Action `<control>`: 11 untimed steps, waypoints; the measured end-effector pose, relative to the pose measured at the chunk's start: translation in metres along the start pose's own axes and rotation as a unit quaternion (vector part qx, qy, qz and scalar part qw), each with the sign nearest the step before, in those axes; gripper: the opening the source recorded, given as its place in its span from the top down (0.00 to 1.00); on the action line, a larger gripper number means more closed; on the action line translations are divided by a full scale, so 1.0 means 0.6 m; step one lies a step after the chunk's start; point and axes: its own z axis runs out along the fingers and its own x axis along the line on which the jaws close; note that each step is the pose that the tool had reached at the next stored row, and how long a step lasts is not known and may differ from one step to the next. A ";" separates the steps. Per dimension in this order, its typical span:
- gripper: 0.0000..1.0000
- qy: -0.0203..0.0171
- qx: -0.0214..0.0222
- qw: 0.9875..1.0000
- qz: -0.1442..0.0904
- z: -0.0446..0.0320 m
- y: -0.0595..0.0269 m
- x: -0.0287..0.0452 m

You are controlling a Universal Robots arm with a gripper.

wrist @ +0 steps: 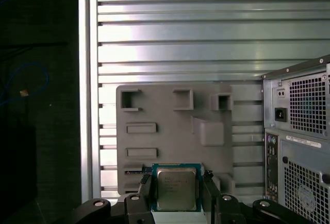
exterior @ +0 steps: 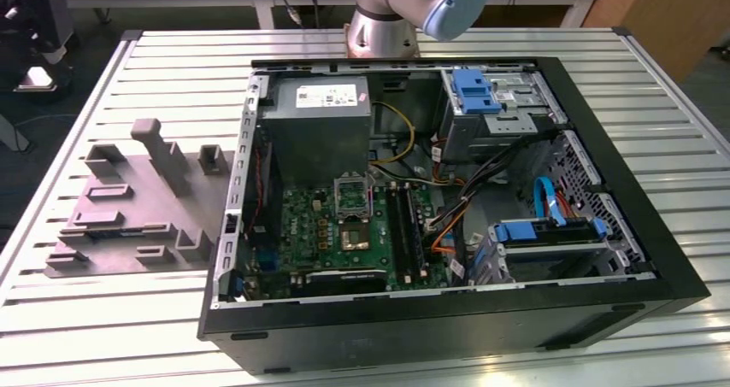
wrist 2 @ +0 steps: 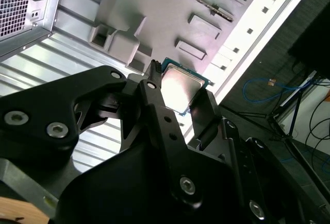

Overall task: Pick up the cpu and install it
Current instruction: 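Pick up the cpu and move it towards the insertion slot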

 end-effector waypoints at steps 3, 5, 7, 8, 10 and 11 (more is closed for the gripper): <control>0.53 0.000 0.000 1.000 0.000 0.000 0.000 -0.002; 0.53 0.000 0.000 1.000 0.000 0.000 0.000 -0.003; 0.53 0.000 0.000 1.000 0.000 0.000 0.000 -0.005; 0.53 0.000 0.000 1.000 0.000 0.000 0.000 -0.005; 0.53 0.000 0.000 1.000 0.000 0.000 0.000 -0.007; 0.53 0.000 0.000 1.000 0.000 0.000 0.000 -0.007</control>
